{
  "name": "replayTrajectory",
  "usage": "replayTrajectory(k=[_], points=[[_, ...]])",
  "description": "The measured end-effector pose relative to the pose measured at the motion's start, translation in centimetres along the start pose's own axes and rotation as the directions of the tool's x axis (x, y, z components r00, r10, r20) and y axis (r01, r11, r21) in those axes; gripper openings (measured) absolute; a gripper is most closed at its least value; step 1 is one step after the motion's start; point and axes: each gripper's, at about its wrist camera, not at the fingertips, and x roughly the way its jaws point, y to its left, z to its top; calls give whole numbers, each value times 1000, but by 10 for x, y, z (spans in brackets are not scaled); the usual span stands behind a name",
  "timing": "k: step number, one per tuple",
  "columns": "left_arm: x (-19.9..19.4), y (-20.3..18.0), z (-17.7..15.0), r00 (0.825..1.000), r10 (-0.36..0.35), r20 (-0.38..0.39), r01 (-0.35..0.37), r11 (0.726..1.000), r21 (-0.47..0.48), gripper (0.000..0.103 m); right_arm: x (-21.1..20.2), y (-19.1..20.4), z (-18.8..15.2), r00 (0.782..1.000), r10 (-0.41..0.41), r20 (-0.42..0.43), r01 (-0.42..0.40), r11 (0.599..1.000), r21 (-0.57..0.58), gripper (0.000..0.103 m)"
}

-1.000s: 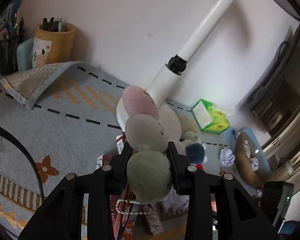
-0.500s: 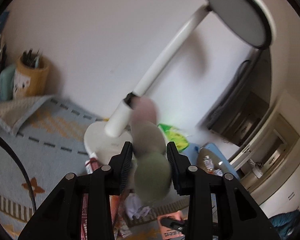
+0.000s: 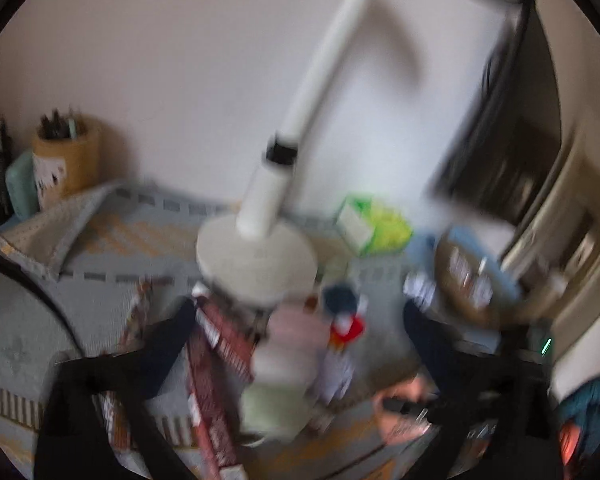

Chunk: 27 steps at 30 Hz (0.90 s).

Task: Organize objects
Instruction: 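Carry the plush toy and pink box toward the brown glass bowl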

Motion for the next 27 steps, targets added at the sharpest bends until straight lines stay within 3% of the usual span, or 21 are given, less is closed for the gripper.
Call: replayTrajectory(k=[4,9,10,11,12,15,18,22,27], points=[[25,-7,-19,993,37,-108,-25,994,104,103,5,-2,0,1000,-1,-10,1,1000,5,19],[54,-13,-32,981,42,-192,-18,992,127,103,11,-2,0,1000,-2,-25,2,1000,-1,19],[63,-14,-36,974,19,-226,11,991,132,93,11,-2,0,1000,-4,-28,4,1000,-1,19],[68,-13,-38,969,10,-245,22,991,129,49,12,-2,0,1000,-5,-29,5,1000,-2,19],[69,-10,-40,972,50,-230,-23,993,116,41,13,-3,0,999,-9,-31,9,1000,-2,19],[61,-1,-37,979,18,-205,-10,999,39,41,15,-5,-1,999,-13,-37,13,1000,-5,19],[53,0,-34,986,18,-166,-11,999,41,41,17,-4,-1,999,-14,-43,13,1000,-14,19],[43,5,-28,990,-37,-135,34,999,-28,41,18,0,-2,998,-33,-48,32,999,-39,19],[34,0,-22,993,-36,-115,33,999,-31,41,16,0,-2,999,-22,-46,21,999,-29,19]])
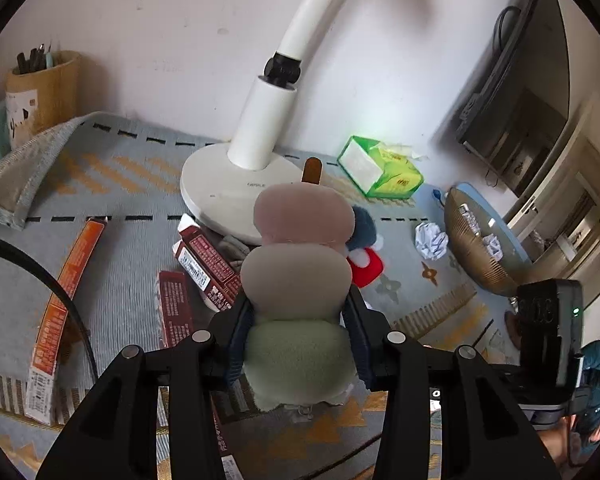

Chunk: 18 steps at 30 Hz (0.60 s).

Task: Organize objects
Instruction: 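Carry the plush toy and pink box toward the brown glass bowl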

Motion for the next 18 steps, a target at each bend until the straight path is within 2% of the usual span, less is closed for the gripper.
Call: replayTrajectory(k=[6,14,18], points=[[-17,-15,7,998,16,61,-18,999,32,41,-13,0,1,1000,11,24,-11,1000,-4,19],[-29,-36,15,997,-2,82,-2,999,50,41,-30,-3,2,998,34,61,-34,999,0,19],[-39,-50,18,990,4,139,-13,998,59,41,-42,-1,4,995,34,92,-33,999,-6,19]])
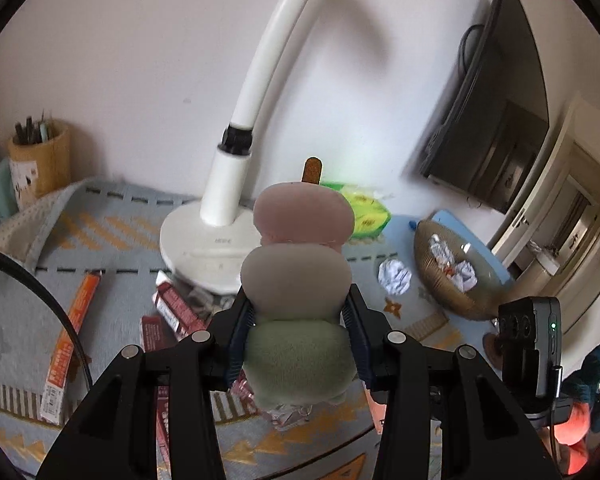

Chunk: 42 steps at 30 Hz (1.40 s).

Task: Organize objects
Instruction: 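Carry the plush toy and pink box toward the brown glass bowl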

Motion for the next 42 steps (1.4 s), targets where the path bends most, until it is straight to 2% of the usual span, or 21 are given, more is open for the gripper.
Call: replayTrajectory(k=[9,15,21,35,42], points=[[7,-34,12,1000,12,10,-12,1000,25,41,-40,-10,16,996,-22,83,24,1000,-14,19],[18,-59,17,1000,-13,7,13,999,42,41,-70,-27,27,990,-31,141,30,1000,6,19],[26,-88,24,999,-30,44,26,996,80,41,-98,-47,35,981,-34,190,28,999,32,19],[75,-161,36,992,-128,13,124,980,158,41,-148,-91,61,960,-71,271,50,995,81,19],[99,-191,42,982,-187,-8,185,965,185,41,-182,-121,80,937,-125,327,91,989,116,19]])
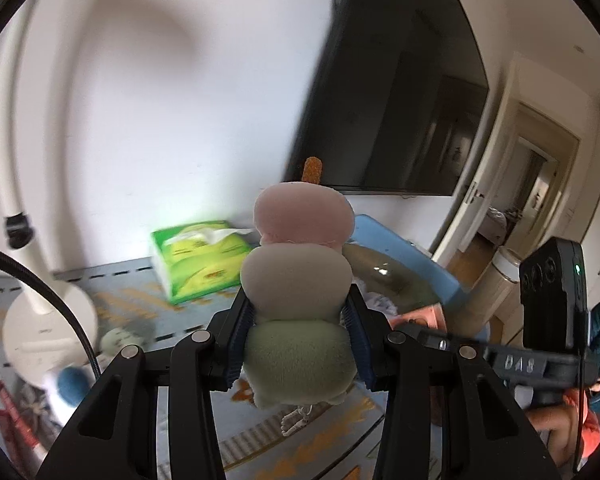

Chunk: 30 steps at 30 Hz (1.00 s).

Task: Organize objects
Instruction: 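Carry the plush toy and pink box toward the brown glass bowl, then open both grippers to drop the plush and pink box into the bowl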

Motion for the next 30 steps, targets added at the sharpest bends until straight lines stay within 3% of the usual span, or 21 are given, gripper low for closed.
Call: replayTrajectory(k=[8,16,30], points=[[39,-30,-1,997,-63,-40,64,998,20,41,-36,-65,32,989,-123,80,114,988,105,19],[80,-44,-12,989,-113,-92,112,994,-13,41,-43,-107,33,973,-224,54,213,963,163,19],[117,-51,-17,986,-125,-115,123,992,-25,43,-36,-131,35,969,-247,7,241,953,184,19]])
